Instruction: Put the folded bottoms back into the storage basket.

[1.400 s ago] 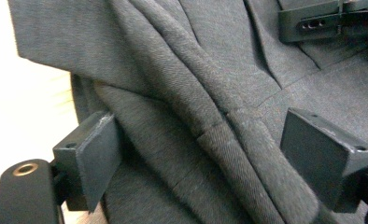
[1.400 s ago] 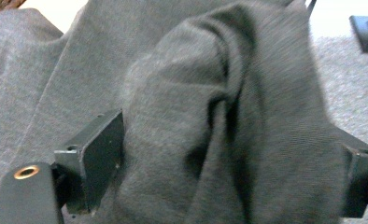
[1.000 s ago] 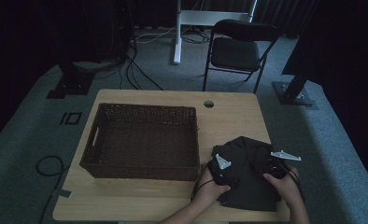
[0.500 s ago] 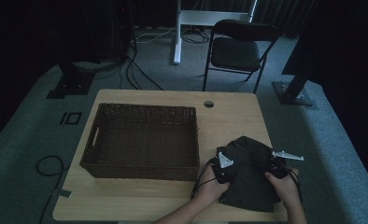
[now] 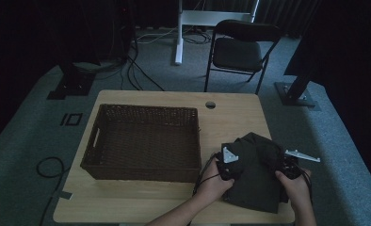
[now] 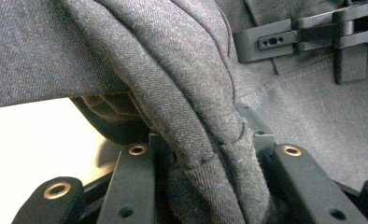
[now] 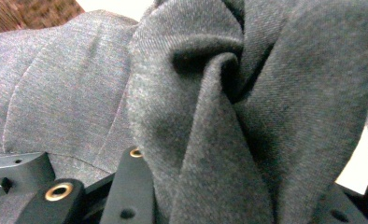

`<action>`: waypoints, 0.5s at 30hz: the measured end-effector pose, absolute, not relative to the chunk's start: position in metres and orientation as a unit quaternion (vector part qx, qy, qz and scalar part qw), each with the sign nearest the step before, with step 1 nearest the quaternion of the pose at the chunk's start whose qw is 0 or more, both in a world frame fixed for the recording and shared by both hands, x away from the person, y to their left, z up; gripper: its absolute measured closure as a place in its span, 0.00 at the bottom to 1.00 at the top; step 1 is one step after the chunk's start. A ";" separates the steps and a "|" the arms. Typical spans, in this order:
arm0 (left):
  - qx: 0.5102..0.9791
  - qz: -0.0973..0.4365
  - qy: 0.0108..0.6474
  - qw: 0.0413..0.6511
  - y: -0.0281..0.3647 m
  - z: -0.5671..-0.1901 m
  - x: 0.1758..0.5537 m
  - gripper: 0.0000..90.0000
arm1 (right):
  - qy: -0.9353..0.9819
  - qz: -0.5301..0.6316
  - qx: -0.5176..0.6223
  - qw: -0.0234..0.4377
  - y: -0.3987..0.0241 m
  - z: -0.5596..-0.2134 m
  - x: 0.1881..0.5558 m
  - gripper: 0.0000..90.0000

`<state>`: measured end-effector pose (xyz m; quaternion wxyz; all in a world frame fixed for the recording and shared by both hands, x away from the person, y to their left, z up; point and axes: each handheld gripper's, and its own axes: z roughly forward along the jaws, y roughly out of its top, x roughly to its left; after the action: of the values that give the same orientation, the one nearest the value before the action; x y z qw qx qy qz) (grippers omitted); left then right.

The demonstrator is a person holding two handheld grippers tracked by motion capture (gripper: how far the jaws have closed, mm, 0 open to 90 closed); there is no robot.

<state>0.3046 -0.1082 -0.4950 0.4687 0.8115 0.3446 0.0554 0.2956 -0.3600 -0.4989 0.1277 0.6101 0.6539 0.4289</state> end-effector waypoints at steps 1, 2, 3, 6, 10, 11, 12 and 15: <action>0.812 0.057 0.342 0.470 -0.108 -0.493 0.305 0.74 | 0.652 0.432 0.609 0.130 -0.360 -0.495 0.295 0.72; 0.811 0.059 0.339 0.472 -0.108 -0.488 0.305 0.74 | 0.648 0.440 0.608 0.130 -0.361 -0.489 0.294 0.71; 0.811 0.058 0.339 0.473 -0.107 -0.486 0.305 0.74 | 0.648 0.440 0.608 0.130 -0.361 -0.489 0.294 0.71; 0.810 0.062 0.332 0.480 -0.105 -0.472 0.306 0.74 | 0.648 0.445 0.602 0.136 -0.361 -0.476 0.294 0.71; 0.807 0.066 0.330 0.485 -0.102 -0.462 0.307 0.74 | 0.646 0.453 0.598 0.140 -0.359 -0.466 0.295 0.71; 0.807 0.067 0.329 0.485 -0.100 -0.456 0.308 0.74 | 0.646 0.457 0.596 0.141 -0.358 -0.460 0.296 0.71; 0.807 0.067 0.329 0.485 -0.100 -0.456 0.308 0.74 | 0.644 0.458 0.596 0.141 -0.357 -0.457 0.297 0.71; 0.804 0.070 0.329 0.490 -0.096 -0.446 0.311 0.74 | 0.645 0.461 0.592 0.145 -0.353 -0.446 0.300 0.71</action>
<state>0.3113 -0.0963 -0.4459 0.4901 0.8040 0.3293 0.0697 0.3001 -0.3533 -0.4462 0.1451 0.5918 0.6452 0.4609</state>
